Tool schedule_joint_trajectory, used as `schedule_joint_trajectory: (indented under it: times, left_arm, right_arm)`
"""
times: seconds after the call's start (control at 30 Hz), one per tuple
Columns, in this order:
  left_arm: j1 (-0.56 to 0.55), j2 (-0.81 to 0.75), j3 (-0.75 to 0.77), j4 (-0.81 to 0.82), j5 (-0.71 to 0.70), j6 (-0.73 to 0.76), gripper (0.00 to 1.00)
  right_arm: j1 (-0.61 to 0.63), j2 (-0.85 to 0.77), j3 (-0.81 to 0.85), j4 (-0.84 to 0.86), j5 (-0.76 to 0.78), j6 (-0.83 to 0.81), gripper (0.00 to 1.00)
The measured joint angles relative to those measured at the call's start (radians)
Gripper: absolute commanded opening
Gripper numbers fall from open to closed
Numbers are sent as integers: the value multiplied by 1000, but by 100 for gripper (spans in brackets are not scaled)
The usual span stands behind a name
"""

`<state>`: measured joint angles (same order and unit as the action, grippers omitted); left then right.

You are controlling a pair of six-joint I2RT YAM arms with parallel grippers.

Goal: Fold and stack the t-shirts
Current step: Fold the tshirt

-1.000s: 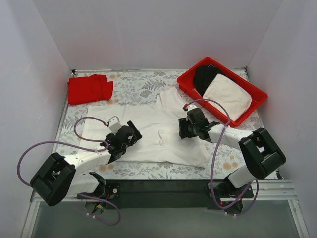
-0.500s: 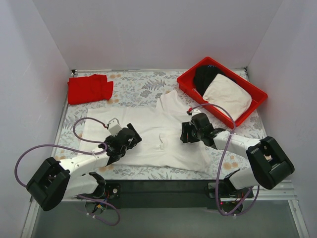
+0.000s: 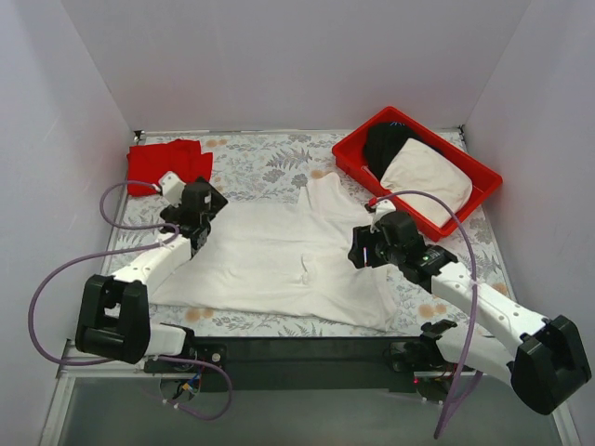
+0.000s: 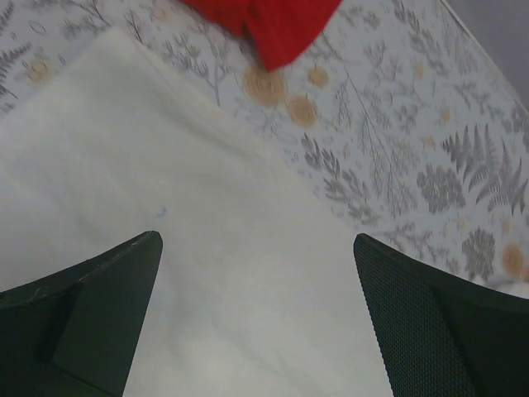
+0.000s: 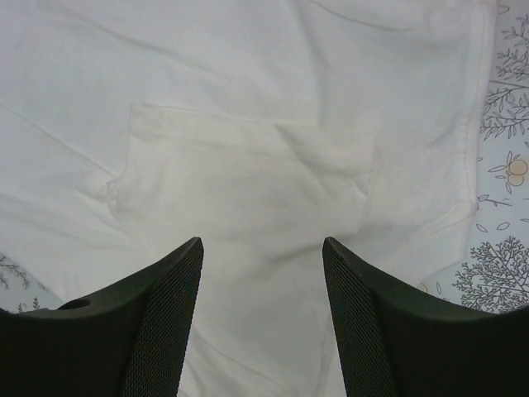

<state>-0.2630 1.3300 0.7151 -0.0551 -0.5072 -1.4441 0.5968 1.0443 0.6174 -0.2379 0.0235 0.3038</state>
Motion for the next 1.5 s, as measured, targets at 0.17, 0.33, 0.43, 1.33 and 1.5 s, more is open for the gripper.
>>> schedule_joint_trajectory:
  times: [0.17, 0.33, 0.43, 1.33, 1.5]
  left_arm:
    - [196, 112, 112, 46, 27, 53, 92]
    - [324, 299, 229, 80, 61, 95, 89]
    - [359, 398, 289, 87, 77, 113, 86]
    - [405, 563, 387, 72, 164, 191, 46]
    - [405, 563, 387, 69, 169, 204, 42]
  right_arm:
    - [0, -56, 2, -5, -4, -21, 55]
    - [0, -47, 2, -10, -15, -38, 55]
    - [0, -41, 0, -8, -31, -45, 55]
    - [0, 21, -25, 31, -73, -45, 55]
    - [0, 27, -26, 31, -76, -45, 55]
